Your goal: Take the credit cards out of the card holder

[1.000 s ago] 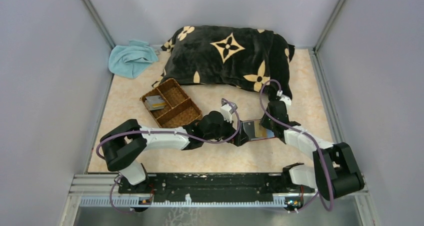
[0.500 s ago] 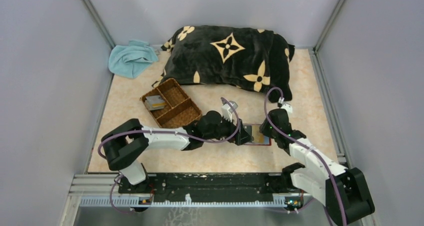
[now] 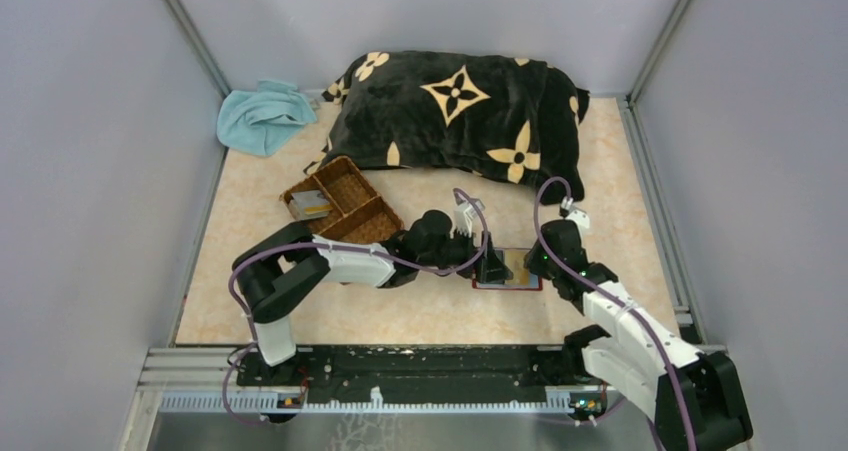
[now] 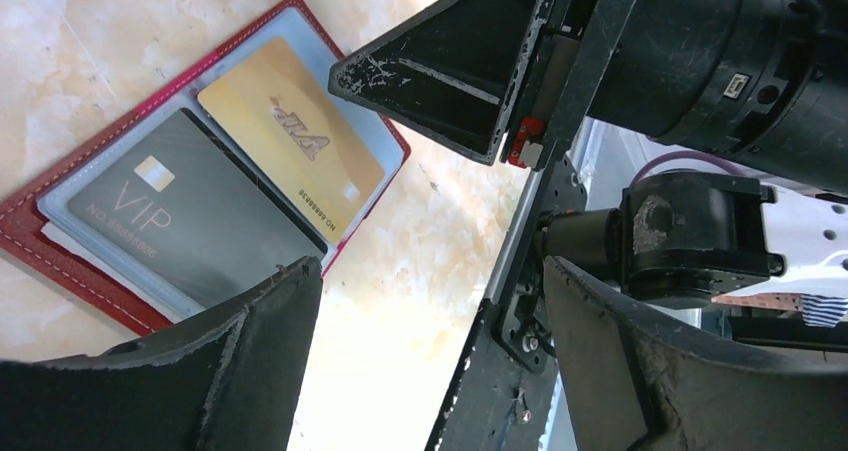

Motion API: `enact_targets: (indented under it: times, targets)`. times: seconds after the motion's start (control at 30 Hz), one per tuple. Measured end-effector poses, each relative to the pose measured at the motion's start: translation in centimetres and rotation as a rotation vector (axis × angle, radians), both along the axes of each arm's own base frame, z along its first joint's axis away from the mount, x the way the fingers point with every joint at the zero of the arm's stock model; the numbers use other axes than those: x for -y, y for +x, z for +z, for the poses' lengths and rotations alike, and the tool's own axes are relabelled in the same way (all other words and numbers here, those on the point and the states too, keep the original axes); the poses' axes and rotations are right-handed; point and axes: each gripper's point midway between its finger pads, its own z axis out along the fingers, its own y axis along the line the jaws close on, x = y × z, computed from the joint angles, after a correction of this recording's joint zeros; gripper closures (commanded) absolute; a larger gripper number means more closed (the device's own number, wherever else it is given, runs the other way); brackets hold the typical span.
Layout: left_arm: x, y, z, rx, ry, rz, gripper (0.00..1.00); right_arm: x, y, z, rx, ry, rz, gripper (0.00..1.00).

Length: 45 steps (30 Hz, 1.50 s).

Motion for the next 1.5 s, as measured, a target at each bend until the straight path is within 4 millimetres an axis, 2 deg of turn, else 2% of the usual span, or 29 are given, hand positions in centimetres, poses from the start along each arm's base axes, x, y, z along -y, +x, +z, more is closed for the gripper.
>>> enact_targets:
  times: [0.2,0.37,0.6,0.77,1.1,1.27,1.5]
  targets:
    - [0.0,-0.1,-1.8,-0.035,0.034,0.003,0.11,-0.1,-0.8,-2.1,-0.067,-0.005,0.014,0.81]
    - [-0.1,-0.1,-3.1,-0.059,0.058,0.007,0.11,-1.0,-0.6,-2.2,-0.049,0.039,0.031,0.86]
    - [0.1,0.1,-3.0,-0.076,0.033,0.005,0.10,-2.4,-0.5,-2.3,-0.022,0.122,0.064,0.87]
    - [0.4,0.1,-2.9,-0.094,0.003,-0.002,0.10,-2.6,-0.6,-2.3,-0.015,0.142,0.070,0.87]
    - [0.8,0.2,-3.9,-0.124,0.011,-0.003,0.12,-2.9,-0.9,-2.3,-0.007,0.163,0.078,0.88]
    - [1.0,0.2,-4.4,-0.139,0.005,-0.003,0.39,-2.9,-0.9,-2.3,-0.009,0.164,0.080,0.88]
    - [1.1,0.1,-5.8,-0.175,0.024,-0.007,0.91,-2.9,-1.0,-2.3,-0.009,0.165,0.081,0.88]
